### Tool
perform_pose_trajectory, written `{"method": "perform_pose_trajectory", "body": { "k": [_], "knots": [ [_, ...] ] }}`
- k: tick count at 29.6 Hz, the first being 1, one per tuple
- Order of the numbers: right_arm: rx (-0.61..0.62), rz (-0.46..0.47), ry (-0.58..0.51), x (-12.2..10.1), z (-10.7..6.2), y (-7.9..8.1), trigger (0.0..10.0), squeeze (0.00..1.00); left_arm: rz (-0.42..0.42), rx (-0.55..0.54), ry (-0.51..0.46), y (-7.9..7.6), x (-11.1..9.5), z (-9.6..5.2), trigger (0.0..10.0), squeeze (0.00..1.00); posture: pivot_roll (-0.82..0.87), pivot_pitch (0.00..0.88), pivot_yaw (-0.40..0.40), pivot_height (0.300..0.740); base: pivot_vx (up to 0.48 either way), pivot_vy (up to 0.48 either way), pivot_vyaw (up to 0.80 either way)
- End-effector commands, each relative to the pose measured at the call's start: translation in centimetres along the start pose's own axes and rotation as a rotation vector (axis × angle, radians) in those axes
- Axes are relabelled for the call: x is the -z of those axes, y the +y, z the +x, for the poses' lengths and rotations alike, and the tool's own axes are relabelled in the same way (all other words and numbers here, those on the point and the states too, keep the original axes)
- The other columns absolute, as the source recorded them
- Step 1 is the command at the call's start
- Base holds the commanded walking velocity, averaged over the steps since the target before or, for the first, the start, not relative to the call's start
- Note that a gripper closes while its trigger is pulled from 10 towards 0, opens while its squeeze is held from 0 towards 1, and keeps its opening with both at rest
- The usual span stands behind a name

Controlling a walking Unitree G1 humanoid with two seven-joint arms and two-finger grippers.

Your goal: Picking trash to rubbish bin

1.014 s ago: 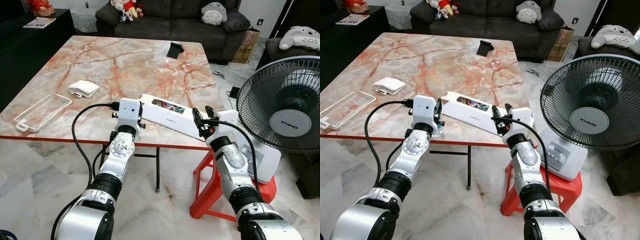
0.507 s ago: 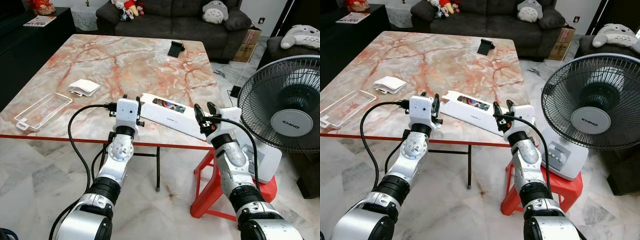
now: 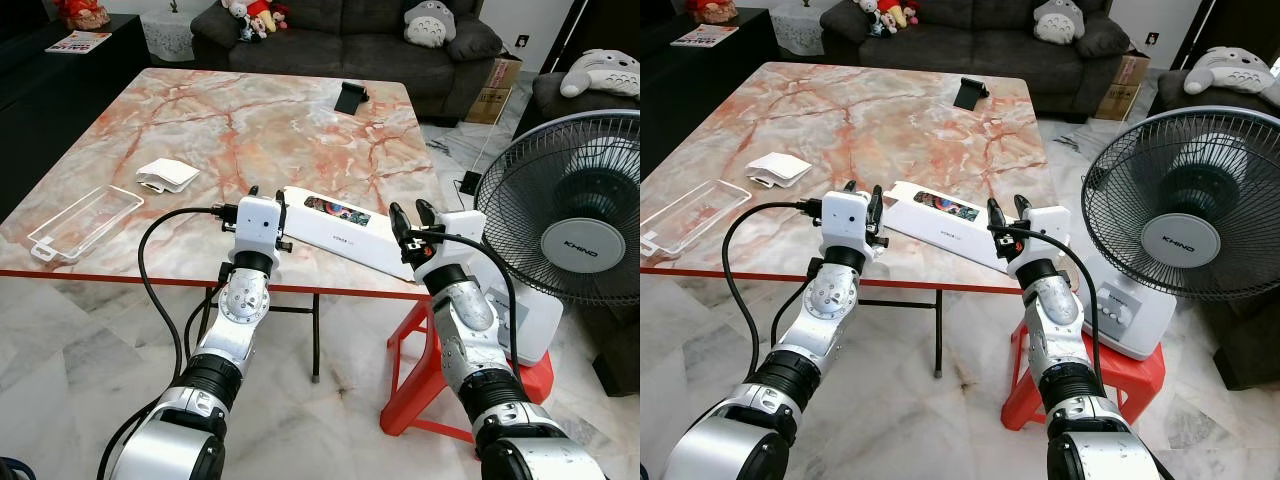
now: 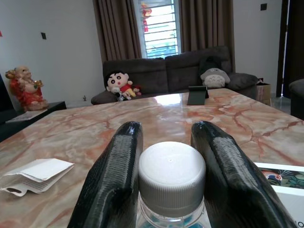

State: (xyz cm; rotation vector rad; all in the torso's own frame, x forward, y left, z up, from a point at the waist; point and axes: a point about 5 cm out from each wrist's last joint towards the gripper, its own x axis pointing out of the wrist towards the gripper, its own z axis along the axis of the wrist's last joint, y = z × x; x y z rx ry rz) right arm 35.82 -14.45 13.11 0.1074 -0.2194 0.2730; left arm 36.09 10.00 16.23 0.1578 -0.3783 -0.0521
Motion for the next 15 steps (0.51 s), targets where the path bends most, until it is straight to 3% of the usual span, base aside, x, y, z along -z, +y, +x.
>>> {"method": "perform_pose_trajectory", "body": {
  "k": [1,15],
  "knots": [
    [0.012,-0.002,-0.020,-0.46,0.08,-0.32,10.0,0.00,0.005,-0.005,-0.041,0.10,-0.70,0.30,10.0,0.00,-0.06,0.033,-0.072,0.740,-0.255,0.000,0.00],
    [0.021,-0.002,-0.014,-0.28,-0.16,-0.53,10.0,0.00,0.003,-0.004,-0.047,0.02,-0.80,0.29,10.0,0.00,-0.06,0.038,-0.073,0.740,-0.290,0.000,0.00]
  ]
}}
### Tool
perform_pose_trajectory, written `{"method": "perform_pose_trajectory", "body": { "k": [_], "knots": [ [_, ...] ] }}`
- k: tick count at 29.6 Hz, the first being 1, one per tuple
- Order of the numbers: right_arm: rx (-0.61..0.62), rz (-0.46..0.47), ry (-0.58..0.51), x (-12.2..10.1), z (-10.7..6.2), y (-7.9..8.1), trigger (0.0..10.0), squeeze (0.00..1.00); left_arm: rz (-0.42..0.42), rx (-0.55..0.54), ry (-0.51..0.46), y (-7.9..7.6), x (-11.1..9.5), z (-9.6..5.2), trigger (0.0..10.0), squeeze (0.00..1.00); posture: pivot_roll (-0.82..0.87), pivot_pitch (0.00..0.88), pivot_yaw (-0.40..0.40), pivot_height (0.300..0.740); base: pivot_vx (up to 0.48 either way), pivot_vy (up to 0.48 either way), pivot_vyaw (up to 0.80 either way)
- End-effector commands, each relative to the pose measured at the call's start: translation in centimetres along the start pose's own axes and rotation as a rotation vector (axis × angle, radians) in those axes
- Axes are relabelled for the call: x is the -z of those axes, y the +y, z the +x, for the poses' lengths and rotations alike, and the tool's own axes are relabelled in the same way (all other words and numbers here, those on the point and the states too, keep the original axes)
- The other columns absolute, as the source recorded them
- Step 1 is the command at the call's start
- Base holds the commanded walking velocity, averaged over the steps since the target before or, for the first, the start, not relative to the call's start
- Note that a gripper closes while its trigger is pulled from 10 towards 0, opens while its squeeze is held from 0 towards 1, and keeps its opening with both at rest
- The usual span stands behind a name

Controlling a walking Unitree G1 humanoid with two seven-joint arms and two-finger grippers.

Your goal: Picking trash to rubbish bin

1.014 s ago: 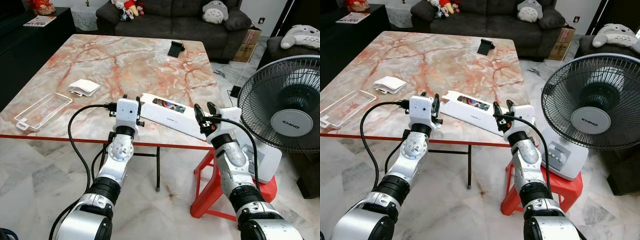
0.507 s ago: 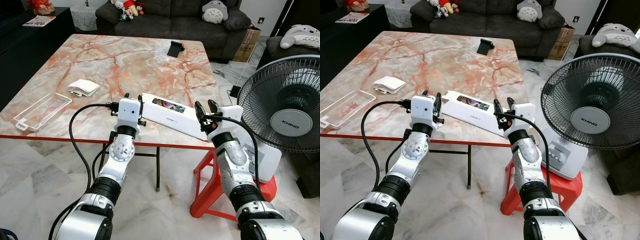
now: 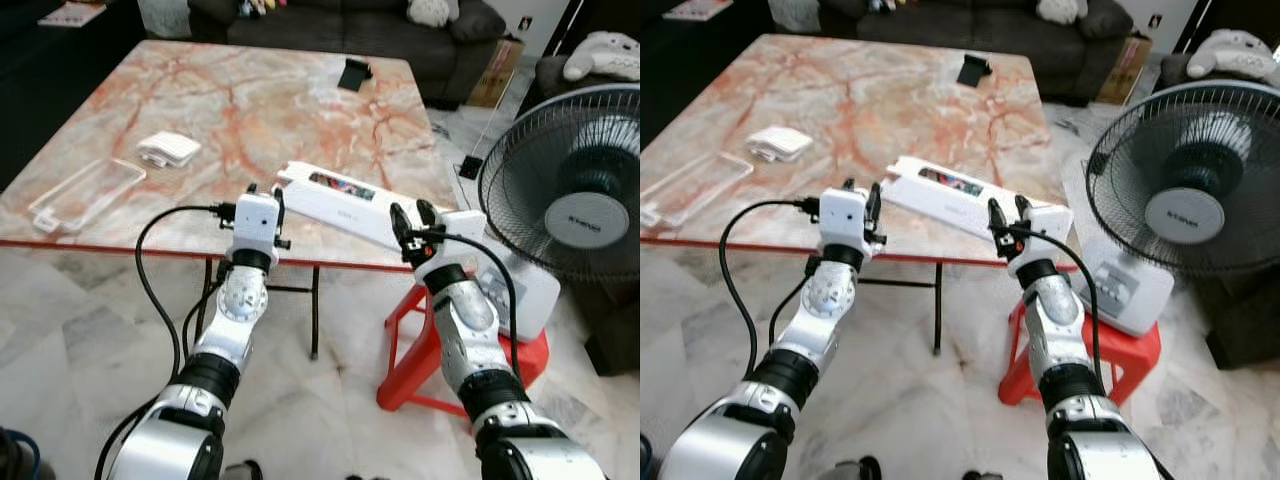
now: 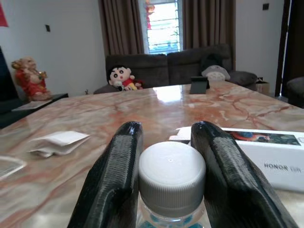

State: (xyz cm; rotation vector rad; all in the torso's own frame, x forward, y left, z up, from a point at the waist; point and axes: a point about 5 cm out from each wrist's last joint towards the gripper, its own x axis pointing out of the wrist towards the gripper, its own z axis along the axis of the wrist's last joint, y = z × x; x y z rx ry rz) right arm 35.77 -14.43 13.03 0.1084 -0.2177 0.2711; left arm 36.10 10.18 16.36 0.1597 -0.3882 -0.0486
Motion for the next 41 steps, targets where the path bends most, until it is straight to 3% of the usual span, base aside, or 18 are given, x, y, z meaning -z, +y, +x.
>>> {"method": "perform_pose_trajectory", "body": {
  "k": [1,17,23,24,27,28,31,32,33,34,35,36,38,39,40,41],
  "knots": [
    [0.019,-0.003,-0.014,-0.3,-0.1,-0.6,10.0,0.00,0.001,-0.001,-0.038,-0.2,-0.7,0.2,10.0,0.00,-0.06,0.038,-0.073,0.740,-0.296,0.000,0.00],
    [0.042,-0.013,0.005,0.0,-0.7,-1.4,10.0,0.00,-0.001,0.001,-0.016,-0.2,-0.2,-0.1,10.0,0.00,-0.06,0.040,-0.075,0.740,-0.291,0.000,0.00],
    [0.107,-0.017,0.110,1.8,-2.2,-3.2,10.0,0.00,-0.006,-0.010,0.129,0.0,2.4,-1.2,10.0,0.00,-0.06,0.041,-0.078,0.740,-0.046,0.000,0.00],
    [0.163,-0.001,0.181,3.0,-3.6,-4.5,10.0,0.00,-0.017,-0.006,0.217,0.1,4.0,-2.1,10.0,0.00,-0.06,0.042,-0.079,0.740,0.000,0.000,0.00],
    [0.236,0.010,0.273,4.6,-5.8,-6.1,10.0,0.00,-0.020,0.023,0.320,0.0,5.9,-3.6,10.0,0.00,-0.07,0.044,-0.080,0.740,0.000,0.000,0.00],
    [0.294,0.017,0.346,5.7,-7.6,-7.3,10.0,0.00,-0.028,0.026,0.389,0.1,7.1,-4.9,10.0,0.00,-0.07,0.046,-0.080,0.740,0.000,0.000,0.00],
    [0.376,0.039,0.425,6.9,-10.0,-8.6,10.0,0.00,-0.049,0.021,0.501,0.3,8.8,-6.5,10.0,0.00,-0.07,0.045,-0.080,0.740,0.000,0.000,0.00],
    [0.454,0.066,0.501,8.1,-12.4,-9.5,10.0,0.00,-0.068,0.023,0.595,0.4,10.2,-8.2,10.0,0.00,-0.07,0.048,-0.078,0.740,0.000,0.000,0.00],
    [0.454,0.066,0.501,8.1,-12.4,-9.5,10.0,0.00,-0.068,0.023,0.595,0.4,10.2,-8.2,10.0,0.00,-0.07,0.048,-0.078,0.740,0.000,0.000,0.00],
    [0.510,0.071,0.590,9.2,-14.8,-9.9,10.0,0.00,-0.054,0.038,0.685,0.5,11.5,-10.0,10.0,0.00,-0.07,0.048,-0.077,0.740,0.000,0.000,0.00],
    [0.510,0.071,0.590,9.2,-14.8,-9.9,10.0,0.00,-0.054,0.038,0.685,0.5,11.5,-10.0,10.0,0.00,-0.07,0.048,-0.077,0.740,0.000,0.000,0.00],
    [0.549,0.086,0.674,10.4,-17.1,-9.9,10.0,0.00,-0.036,0.060,0.778,0.5,12.7,-11.9,10.0,0.00,-0.07,0.049,-0.075,0.740,0.000,0.000,0.00],
    [0.573,0.088,0.753,11.5,-19.0,-9.5,10.0,0.00,-0.021,0.075,0.858,0.6,13.6,-13.8,10.0,0.00,-0.07,0.048,-0.070,0.740,0.000,0.000,0.00],
    [0.573,0.088,0.753,11.5,-19.0,-9.5,10.0,0.00,-0.021,0.075,0.858,0.6,13.6,-13.8,10.0,0.00,-0.07,0.048,-0.070,0.740,0.000,0.000,0.00],
    [0.606,0.112,0.822,12.4,-21.1,-9.0,10.0,0.00,-0.008,0.083,0.950,0.8,14.6,-16.0,10.0,0.00,-0.08,0.047,-0.068,0.740,0.000,0.000,0.00],
    [0.623,0.122,0.857,12.9,-22.0,-8.7,10.0,0.00,-0.005,0.087,0.986,0.8,14.9,-17.0,10.0,0.00,-0.08,0.047,-0.067,0.740,0.000,0.000,0.00]
  ]
}}
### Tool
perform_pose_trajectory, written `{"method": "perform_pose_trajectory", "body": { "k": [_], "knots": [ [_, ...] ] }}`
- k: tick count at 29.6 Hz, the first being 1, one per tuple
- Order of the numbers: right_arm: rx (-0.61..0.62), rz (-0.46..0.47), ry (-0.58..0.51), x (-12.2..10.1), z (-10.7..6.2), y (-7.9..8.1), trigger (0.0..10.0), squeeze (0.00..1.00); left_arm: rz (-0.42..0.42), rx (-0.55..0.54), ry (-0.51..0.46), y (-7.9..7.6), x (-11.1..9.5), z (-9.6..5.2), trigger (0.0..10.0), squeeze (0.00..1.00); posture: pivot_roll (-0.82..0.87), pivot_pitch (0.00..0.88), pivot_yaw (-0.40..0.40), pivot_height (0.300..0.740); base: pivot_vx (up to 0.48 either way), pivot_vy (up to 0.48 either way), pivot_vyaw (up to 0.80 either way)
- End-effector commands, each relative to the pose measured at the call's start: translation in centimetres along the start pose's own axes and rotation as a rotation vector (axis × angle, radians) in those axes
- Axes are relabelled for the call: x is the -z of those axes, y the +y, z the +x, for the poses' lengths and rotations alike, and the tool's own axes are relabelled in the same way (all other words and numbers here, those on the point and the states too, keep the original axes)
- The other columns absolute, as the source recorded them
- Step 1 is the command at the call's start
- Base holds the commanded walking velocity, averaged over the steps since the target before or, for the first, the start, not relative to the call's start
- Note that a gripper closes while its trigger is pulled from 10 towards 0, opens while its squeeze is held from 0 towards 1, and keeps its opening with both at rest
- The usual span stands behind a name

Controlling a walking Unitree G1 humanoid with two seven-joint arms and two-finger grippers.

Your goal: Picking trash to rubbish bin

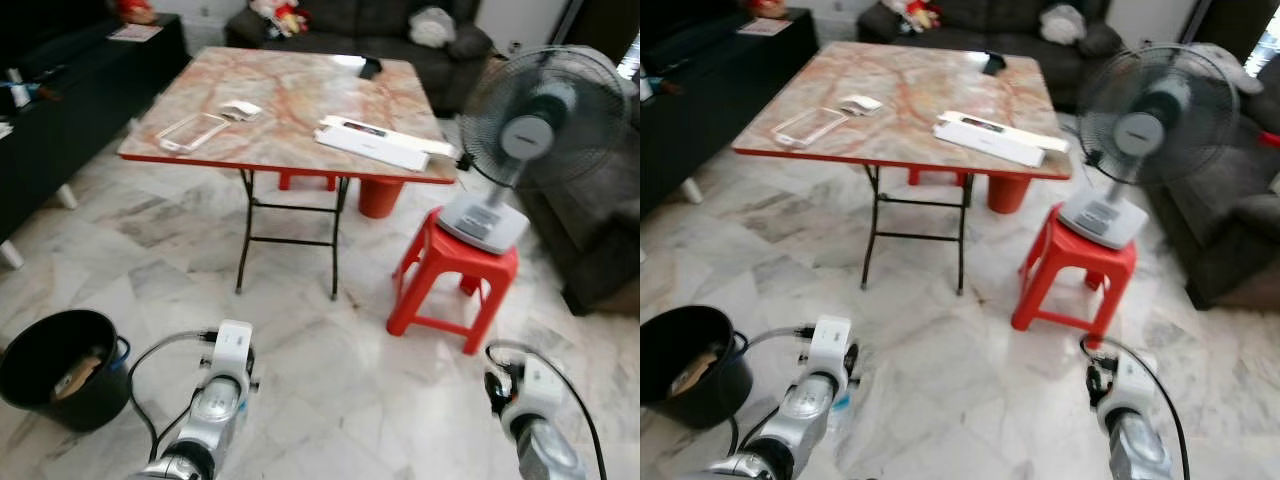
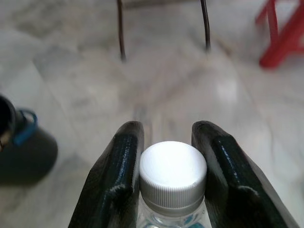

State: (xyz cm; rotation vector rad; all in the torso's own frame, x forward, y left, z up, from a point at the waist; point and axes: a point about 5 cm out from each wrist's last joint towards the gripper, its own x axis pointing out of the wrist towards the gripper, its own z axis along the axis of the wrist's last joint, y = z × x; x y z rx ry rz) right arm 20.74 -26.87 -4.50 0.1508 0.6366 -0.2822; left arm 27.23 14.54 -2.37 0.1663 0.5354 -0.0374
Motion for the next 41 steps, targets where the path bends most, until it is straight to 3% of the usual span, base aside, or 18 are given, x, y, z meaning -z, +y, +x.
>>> {"method": "perform_pose_trajectory", "body": {
  "k": [1,2,4,5,9,22,32,41],
  "knots": [
    [0.019,0.015,0.045,1.0,-0.2,0.0,10.0,0.00,0.013,0.016,0.067,-0.3,1.5,-0.4,10.0,0.00,-0.08,0.047,-0.067,0.740,0.000,0.000,0.00],
    [0.041,0.020,0.099,2.5,-0.8,-0.4,10.0,0.00,0.010,0.019,0.116,-0.3,2.9,-0.9,10.0,0.00,-0.08,0.047,-0.067,0.740,0.000,0.000,0.00],
    [0.049,0.023,0.120,3.1,-1.0,-0.5,10.0,0.00,0.005,0.020,0.136,-0.3,3.4,-1.1,10.0,0.00,-0.08,0.047,-0.067,0.740,0.000,0.000,0.00],
    [0.063,0.034,0.174,4.6,-1.6,-0.6,10.0,0.00,0.023,0.030,0.205,-0.4,5.2,-1.9,10.0,0.00,-0.07,0.044,-0.064,0.740,0.000,0.000,0.00],
    [0.067,0.037,0.218,5.8,-2.2,-0.5,10.0,0.00,0.000,0.016,0.300,-0.4,7.6,-3.1,10.0,0.00,-0.08,0.041,-0.062,0.740,0.000,0.000,0.00],
    [0.054,0.030,0.183,4.3,-1.3,-0.1,10.0,0.00,0.016,0.034,0.313,-1.0,7.7,-3.2,10.0,0.00,-0.08,0.021,-0.067,0.740,0.000,0.000,0.14],
    [0.043,0.013,0.194,4.6,-1.4,0.0,10.0,0.00,0.024,0.031,0.330,-0.8,8.2,-3.4,10.0,0.00,-0.08,0.001,-0.066,0.740,0.024,0.000,0.00],
    [0.049,0.017,0.207,5.0,-1.7,-0.2,10.0,0.00,0.029,0.029,0.333,-0.9,8.3,-3.5,10.0,0.00,-0.08,0.000,-0.064,0.740,0.246,0.000,0.71]
  ]
}}
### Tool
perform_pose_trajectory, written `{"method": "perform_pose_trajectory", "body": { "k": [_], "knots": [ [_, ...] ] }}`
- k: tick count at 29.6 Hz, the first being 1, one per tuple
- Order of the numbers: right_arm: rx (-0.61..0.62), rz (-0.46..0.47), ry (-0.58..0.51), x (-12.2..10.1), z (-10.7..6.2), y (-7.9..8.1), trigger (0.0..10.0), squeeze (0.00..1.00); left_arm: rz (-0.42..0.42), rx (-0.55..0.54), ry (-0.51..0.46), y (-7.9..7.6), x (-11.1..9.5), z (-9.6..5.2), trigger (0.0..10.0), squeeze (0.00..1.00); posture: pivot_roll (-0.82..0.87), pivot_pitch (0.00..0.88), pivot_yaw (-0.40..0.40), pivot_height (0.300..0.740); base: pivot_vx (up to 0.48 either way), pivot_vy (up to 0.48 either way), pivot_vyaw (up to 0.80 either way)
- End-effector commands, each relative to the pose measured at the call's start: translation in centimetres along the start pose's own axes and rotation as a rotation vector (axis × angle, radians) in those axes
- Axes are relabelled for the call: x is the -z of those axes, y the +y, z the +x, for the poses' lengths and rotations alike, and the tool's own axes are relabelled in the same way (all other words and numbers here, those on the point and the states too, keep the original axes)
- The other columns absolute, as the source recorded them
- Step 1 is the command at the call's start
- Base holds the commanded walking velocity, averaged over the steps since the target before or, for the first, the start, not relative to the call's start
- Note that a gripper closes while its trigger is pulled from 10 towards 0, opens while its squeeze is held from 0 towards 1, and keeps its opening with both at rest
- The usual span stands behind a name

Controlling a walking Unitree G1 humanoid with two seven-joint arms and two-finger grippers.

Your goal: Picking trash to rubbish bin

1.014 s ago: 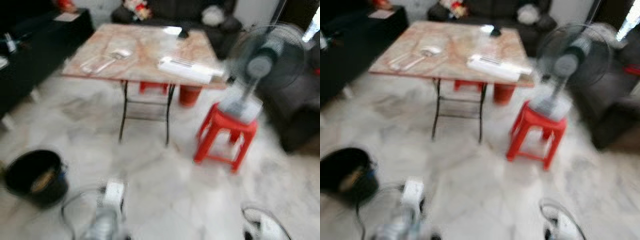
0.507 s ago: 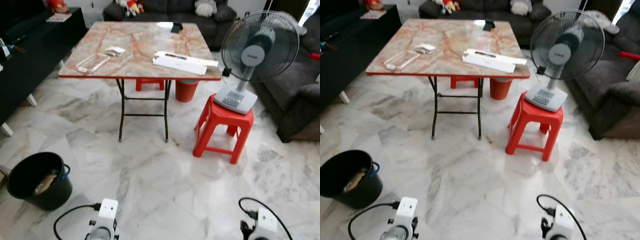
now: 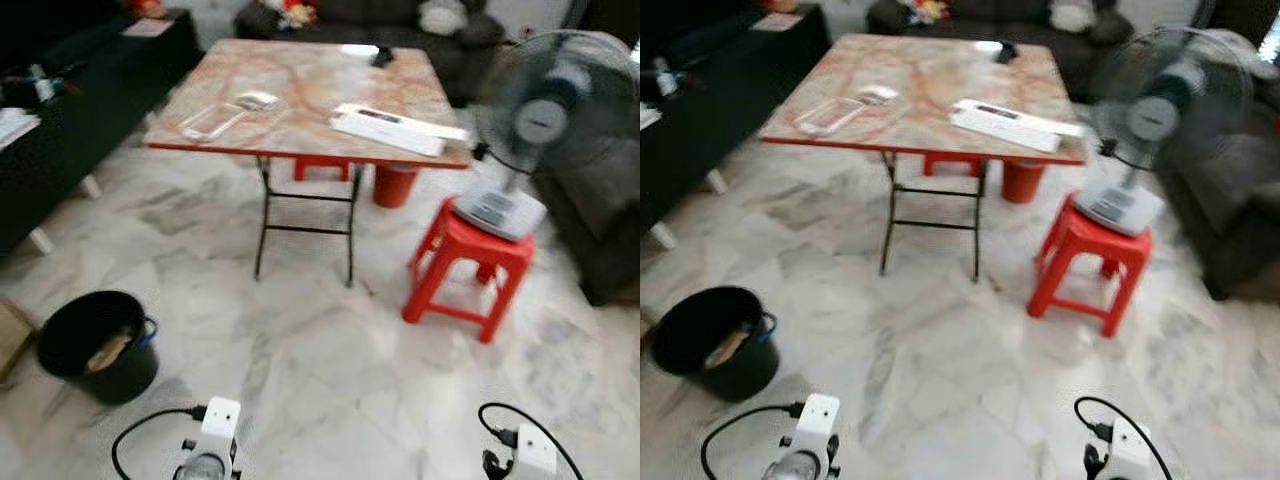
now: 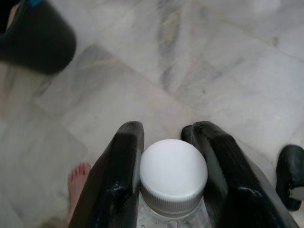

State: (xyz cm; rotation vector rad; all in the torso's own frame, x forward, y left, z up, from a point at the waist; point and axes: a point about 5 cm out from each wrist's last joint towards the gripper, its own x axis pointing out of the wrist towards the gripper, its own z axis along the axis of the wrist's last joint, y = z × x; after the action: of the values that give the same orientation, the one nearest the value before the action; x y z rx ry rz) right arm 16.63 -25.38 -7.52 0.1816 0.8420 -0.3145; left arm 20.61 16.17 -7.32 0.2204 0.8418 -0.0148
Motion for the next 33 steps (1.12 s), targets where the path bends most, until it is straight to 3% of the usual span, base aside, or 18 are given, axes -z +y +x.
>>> {"method": "perform_pose_trajectory", "body": {
  "k": [1,8,12,18,25,33],
  "knots": [
    [0.006,0.005,0.003,-0.05,-0.01,-0.19,10.0,0.00,-0.009,0.041,0.024,-1.23,0.54,-0.19,10.0,0.00,-0.08,0.000,-0.064,0.740,0.244,0.000,0.42],
    [0.002,0.007,0.007,-0.02,0.02,-0.04,10.0,0.00,-0.004,0.043,0.023,-1.26,0.55,-0.20,10.0,0.00,-0.08,0.000,-0.064,0.740,0.247,0.000,0.00],
    [-0.024,-0.037,-0.006,-0.27,0.08,0.31,10.0,0.00,-0.002,0.043,0.024,-1.25,0.59,-0.20,10.0,0.00,-0.08,0.000,-0.063,0.740,0.251,0.000,0.58],
    [-0.003,-0.007,-0.011,-0.37,0.10,0.17,10.0,0.00,-0.003,0.042,0.022,-1.21,0.52,-0.18,10.0,0.00,-0.08,0.000,-0.063,0.740,0.248,0.000,0.73],
    [0.010,-0.004,-0.005,-0.41,0.11,0.00,10.0,0.00,-0.013,0.032,0.018,-1.06,0.34,-0.13,10.0,0.00,-0.07,0.018,-0.070,0.740,0.250,0.000,0.00],
    [0.018,0.003,-0.016,-0.58,0.15,0.06,10.0,0.00,-0.020,0.028,0.014,-0.94,0.14,-0.07,10.0,0.00,-0.06,0.027,-0.071,0.740,0.248,0.000,0.75]
  ]
}}
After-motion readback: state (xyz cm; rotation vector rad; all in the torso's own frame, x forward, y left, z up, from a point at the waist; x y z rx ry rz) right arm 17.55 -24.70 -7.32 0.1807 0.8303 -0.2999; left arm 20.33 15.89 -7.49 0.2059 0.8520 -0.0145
